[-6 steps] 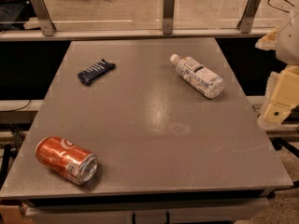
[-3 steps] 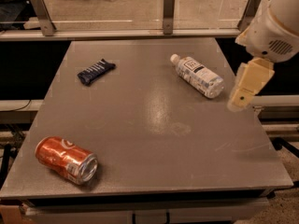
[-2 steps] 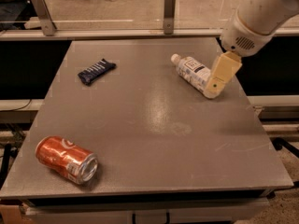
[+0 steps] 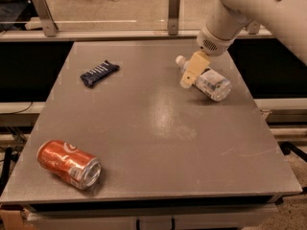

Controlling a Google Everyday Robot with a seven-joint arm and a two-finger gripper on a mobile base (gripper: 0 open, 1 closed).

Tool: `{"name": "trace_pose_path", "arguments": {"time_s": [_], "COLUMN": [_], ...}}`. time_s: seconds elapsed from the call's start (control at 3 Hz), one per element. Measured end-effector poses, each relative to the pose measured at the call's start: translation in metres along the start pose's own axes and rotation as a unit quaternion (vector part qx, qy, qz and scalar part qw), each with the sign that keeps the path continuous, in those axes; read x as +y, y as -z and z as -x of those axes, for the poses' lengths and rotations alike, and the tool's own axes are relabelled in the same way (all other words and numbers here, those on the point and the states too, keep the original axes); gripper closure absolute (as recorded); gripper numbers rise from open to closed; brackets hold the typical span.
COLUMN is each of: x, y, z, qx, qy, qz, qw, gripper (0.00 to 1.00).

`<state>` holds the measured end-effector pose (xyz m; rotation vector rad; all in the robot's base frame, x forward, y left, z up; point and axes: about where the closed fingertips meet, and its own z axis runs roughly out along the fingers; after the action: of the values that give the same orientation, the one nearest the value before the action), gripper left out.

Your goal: Place blue plastic bottle upright

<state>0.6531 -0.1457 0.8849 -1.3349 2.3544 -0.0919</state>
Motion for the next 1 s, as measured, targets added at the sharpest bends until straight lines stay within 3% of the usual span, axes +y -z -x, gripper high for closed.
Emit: {"name": "trace_pose_path", "arguments": {"time_s": [0.33,1.0], "x": [-0.015,-0.032], "y": [-0.035,-0.069], "z": [0.009,0.006], "qx": [0.01,0.034], "qy": [-0.042,-0.119], "qz": [0.0,0.008], "qw": [0.9991,0.9922], "gripper": [0.0,0.43]}}
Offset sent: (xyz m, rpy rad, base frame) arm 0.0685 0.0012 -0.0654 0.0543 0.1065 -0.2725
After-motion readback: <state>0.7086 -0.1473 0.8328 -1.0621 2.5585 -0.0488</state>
